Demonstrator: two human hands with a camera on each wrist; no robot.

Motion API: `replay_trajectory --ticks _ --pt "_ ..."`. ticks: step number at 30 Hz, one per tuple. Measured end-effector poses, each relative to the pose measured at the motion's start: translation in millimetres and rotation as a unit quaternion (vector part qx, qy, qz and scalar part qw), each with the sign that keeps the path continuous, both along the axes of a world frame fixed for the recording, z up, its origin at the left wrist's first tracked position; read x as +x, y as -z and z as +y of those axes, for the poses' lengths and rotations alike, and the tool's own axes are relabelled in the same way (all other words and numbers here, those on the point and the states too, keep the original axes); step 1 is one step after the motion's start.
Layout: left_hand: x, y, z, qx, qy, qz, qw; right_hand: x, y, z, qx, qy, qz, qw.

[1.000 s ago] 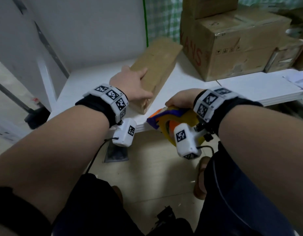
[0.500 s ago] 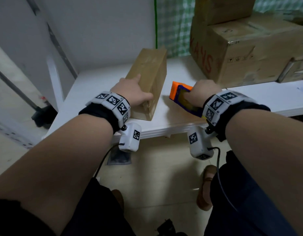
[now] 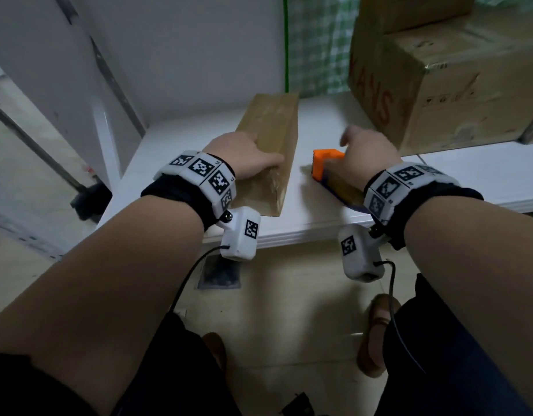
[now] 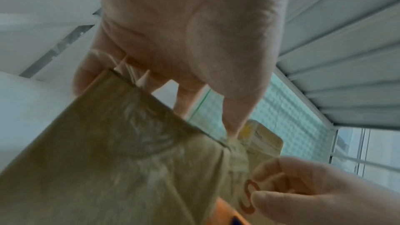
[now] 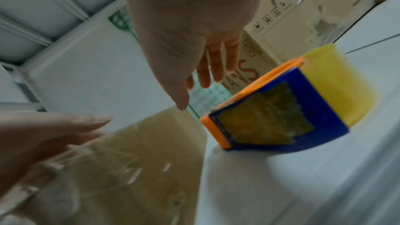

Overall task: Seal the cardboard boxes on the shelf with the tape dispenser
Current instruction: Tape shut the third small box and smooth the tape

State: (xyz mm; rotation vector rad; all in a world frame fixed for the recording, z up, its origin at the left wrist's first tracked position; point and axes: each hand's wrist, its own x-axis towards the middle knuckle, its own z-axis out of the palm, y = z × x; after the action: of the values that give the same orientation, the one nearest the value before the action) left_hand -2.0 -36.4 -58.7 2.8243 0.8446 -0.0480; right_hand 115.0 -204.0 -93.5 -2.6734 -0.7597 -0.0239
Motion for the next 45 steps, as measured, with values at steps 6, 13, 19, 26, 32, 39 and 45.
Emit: replay_trajectory --ticks 6,13,19,26,32,39,45 --pt "-16.2 -6.6 -3.1 -0.056 0.036 -0.086 0.994 -22.5 -16.2 25.5 0.073 -0.209 0.005 0.975" --pt "-40.8 0.4 -11.7 0.014 0.176 -0.012 0.984 -25.3 -16.9 31.7 -0.029 -0.246 0.042 0.968" --pt "-39.0 9.6 -19.4 0.088 0.183 -0.027 0.979 -24.7 -13.5 33.1 -0.036 -0.255 0.042 0.965" --pt "-37.5 10.9 -17.9 0.109 0.194 -0.013 0.975 -24.3 -29.2 36.2 -0.099 -0.276 0.029 0.956" --pt "-37.3 10.2 -16.8 0.105 0.194 0.003 0.975 -29.2 -32.0 40.2 -0.133 -0.285 -0.033 0.948" --pt "-38.2 7.5 -19.0 0.104 0.193 0.008 0.976 -32.3 -32.9 41.4 -0.151 -0.283 -0.048 0.946" --pt "-38.4 6.0 -20.8 0.096 0.187 0.020 0.978 -32.9 -34.7 40.5 -0.166 -0.289 -0.039 0.942"
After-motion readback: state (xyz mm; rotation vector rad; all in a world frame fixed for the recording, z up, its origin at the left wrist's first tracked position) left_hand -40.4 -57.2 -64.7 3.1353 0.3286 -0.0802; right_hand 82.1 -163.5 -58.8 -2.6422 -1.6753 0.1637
